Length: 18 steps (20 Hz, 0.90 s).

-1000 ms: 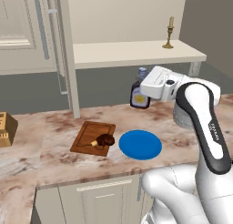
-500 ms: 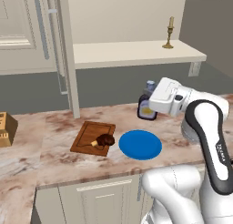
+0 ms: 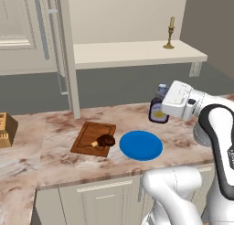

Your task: Pick the steak from the plate and place it on the cutting board. Then pick the condiment bottle from the cabinet and place it next to the cutting board.

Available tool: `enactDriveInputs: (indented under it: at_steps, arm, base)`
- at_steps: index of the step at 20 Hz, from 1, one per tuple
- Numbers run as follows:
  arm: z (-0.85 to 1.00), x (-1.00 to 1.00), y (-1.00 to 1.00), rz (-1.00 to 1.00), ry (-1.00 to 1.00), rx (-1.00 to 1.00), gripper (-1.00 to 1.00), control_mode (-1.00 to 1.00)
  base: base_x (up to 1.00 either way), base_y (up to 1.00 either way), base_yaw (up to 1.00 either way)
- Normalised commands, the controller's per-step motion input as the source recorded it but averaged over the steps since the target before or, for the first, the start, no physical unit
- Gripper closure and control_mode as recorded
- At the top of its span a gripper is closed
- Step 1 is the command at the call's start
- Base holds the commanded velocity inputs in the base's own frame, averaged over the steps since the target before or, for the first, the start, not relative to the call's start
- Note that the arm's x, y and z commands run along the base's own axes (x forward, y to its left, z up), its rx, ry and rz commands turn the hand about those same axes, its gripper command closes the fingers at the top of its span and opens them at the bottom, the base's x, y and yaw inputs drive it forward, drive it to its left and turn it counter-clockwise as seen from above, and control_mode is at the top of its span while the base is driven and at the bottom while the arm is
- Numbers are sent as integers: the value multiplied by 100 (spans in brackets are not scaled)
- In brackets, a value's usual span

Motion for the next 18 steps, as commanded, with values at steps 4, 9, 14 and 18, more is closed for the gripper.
enactDriveInputs:
  at_steps: [4,9,14,18]
  arm:
    - [-13,-2,-32,0,2,-1,100,-100]
    - [-18,0,-31,0,0,-2,100,-100]
    - [-22,0,-29,0,0,-2,100,-100]
    - [-32,0,-20,0,0,0,100,-100]
  base:
    - [0,0,0]
    - [0,0,0]
    - [0,0,0]
    - [0,0,0]
